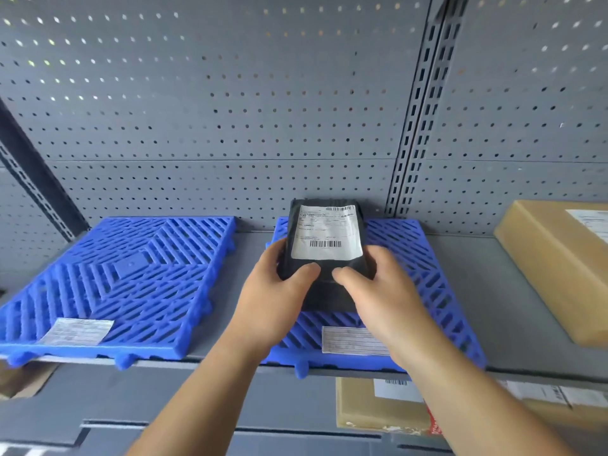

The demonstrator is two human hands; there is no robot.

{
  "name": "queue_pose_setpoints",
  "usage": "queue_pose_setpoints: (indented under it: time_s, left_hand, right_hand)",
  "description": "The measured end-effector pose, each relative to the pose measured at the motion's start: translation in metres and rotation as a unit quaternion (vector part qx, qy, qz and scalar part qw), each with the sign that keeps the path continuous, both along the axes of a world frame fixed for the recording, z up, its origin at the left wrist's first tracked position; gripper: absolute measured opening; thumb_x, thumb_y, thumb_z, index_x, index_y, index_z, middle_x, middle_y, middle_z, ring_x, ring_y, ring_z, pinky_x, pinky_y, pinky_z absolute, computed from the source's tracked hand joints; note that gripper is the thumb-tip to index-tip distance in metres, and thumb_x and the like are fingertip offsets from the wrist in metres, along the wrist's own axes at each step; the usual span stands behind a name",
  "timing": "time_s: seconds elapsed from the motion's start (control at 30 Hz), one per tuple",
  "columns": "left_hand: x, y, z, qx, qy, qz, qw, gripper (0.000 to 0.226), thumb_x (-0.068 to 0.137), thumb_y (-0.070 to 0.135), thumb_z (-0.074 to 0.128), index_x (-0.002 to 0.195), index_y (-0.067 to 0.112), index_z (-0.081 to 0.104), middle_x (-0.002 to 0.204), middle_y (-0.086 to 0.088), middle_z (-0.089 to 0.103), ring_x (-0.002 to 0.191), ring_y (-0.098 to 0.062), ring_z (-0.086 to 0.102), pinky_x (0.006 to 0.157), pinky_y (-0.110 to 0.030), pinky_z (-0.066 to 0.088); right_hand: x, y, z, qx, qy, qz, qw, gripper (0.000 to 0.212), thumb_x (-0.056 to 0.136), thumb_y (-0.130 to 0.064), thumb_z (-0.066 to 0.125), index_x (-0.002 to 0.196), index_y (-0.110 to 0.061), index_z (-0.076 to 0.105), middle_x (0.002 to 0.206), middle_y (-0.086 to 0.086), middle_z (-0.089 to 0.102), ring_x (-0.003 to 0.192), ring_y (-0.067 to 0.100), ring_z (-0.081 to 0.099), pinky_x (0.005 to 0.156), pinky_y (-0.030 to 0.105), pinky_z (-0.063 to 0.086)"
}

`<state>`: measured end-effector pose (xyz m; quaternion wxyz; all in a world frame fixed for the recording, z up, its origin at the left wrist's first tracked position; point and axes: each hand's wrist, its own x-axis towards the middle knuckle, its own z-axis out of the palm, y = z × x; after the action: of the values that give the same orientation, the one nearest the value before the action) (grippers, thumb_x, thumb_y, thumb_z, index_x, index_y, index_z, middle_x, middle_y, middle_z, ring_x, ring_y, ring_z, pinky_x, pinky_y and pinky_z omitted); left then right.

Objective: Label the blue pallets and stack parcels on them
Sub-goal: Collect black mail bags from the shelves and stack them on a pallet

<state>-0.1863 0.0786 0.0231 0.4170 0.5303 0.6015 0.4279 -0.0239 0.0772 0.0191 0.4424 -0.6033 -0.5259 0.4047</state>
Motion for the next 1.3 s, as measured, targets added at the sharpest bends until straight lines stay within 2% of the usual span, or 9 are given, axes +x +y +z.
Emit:
queue_pose_setpoints:
  time_s: [0.07,0.2,0.27,0.33,0.4,0.63,0.8,1.0,1.3]
  left_hand:
    - [-0.006,0.002,0.000,-0.008,0.013,-0.006,1.000,0.025,0.088,0.039,0.067,0.099,0.060,0.057,0.098,0.043,0.067,0.088,0.019,0.064,0.066,-0.015,0.047]
    - [-0.013,0.005,-0.003,-0.015,0.015,-0.011,1.000,0.033,0.084,0.036,0.067,0.109,0.056,0.059,0.103,0.036,0.071,0.096,0.012,0.068,0.080,-0.018,0.049]
    - [-0.013,0.005,-0.002,-0.013,0.019,-0.013,1.000,0.053,0.075,0.045,0.065,0.127,0.052,0.056,0.114,0.029,0.070,0.106,0.007,0.066,0.091,-0.024,0.051]
    - [-0.014,0.005,-0.001,0.000,0.033,-0.002,0.999,0.077,0.072,0.050,0.064,0.146,0.043,0.044,0.136,0.021,0.059,0.126,0.001,0.057,0.107,-0.034,0.048]
    - [-0.017,0.005,0.001,0.024,0.046,0.009,0.999,0.082,0.078,0.047,0.068,0.153,0.039,0.036,0.147,0.016,0.049,0.137,-0.002,0.046,0.116,-0.040,0.042]
    - [-0.023,0.003,0.002,0.096,0.108,0.004,0.989,0.078,0.089,0.043,0.069,0.157,0.033,0.030,0.155,0.017,0.038,0.147,-0.007,0.033,0.119,-0.044,0.037]
    - [-0.020,-0.005,0.007,0.166,0.170,0.009,0.971,0.074,0.088,0.046,0.068,0.153,0.035,0.034,0.150,0.015,0.040,0.141,-0.005,0.031,0.118,-0.040,0.034]
    - [0.004,-0.019,0.018,0.215,0.206,-0.019,0.954,0.068,0.085,0.046,0.063,0.148,0.030,0.044,0.148,0.009,0.045,0.135,-0.012,0.034,0.118,-0.045,0.034]
    - [0.069,-0.046,0.026,0.247,0.237,-0.071,0.937,0.066,0.089,0.042,0.068,0.149,0.026,0.045,0.150,0.006,0.045,0.140,-0.018,0.037,0.118,-0.045,0.032]
  right_hand:
    - [-0.004,-0.001,-0.001,-0.004,-0.008,-0.006,1.000,0.016,0.077,-0.041,0.066,0.091,-0.035,0.060,0.078,-0.028,0.065,0.063,-0.007,0.060,0.060,0.024,0.042]
    - [-0.010,-0.004,-0.003,-0.012,-0.024,-0.011,1.000,0.019,0.080,-0.038,0.067,0.097,-0.044,0.060,0.088,-0.037,0.064,0.077,-0.015,0.060,0.060,0.016,0.042]
    - [-0.012,-0.005,-0.002,-0.002,-0.025,-0.015,1.000,0.045,0.081,-0.039,0.068,0.118,-0.059,0.052,0.102,-0.038,0.064,0.094,-0.016,0.058,0.068,0.009,0.042]
    - [-0.013,-0.003,-0.002,0.005,-0.034,-0.035,0.999,0.080,0.076,-0.047,0.066,0.149,-0.046,0.032,0.136,-0.024,0.052,0.122,-0.002,0.052,0.090,0.019,0.039]
    - [-0.013,-0.002,0.000,0.012,-0.049,-0.051,0.997,0.090,0.077,-0.049,0.066,0.156,-0.036,0.024,0.150,-0.013,0.040,0.134,0.009,0.044,0.102,0.030,0.037]
    - [-0.010,-0.005,0.001,0.055,-0.095,-0.066,0.992,0.076,0.085,-0.044,0.068,0.152,-0.037,0.031,0.150,-0.013,0.038,0.132,0.002,0.037,0.096,0.023,0.030]
    - [-0.007,-0.014,-0.001,0.070,-0.143,-0.085,0.984,0.074,0.084,-0.050,0.062,0.150,-0.040,0.031,0.151,-0.015,0.037,0.141,0.008,0.033,0.105,0.029,0.030]
    - [0.007,-0.031,0.001,0.086,-0.161,-0.119,0.976,0.073,0.082,-0.051,0.059,0.149,-0.041,0.032,0.152,-0.015,0.037,0.142,0.009,0.033,0.109,0.032,0.032]
    - [0.072,-0.077,0.011,0.106,-0.186,-0.156,0.964,0.058,0.088,-0.041,0.063,0.142,-0.039,0.041,0.137,-0.016,0.043,0.136,0.009,0.038,0.100,0.025,0.029]
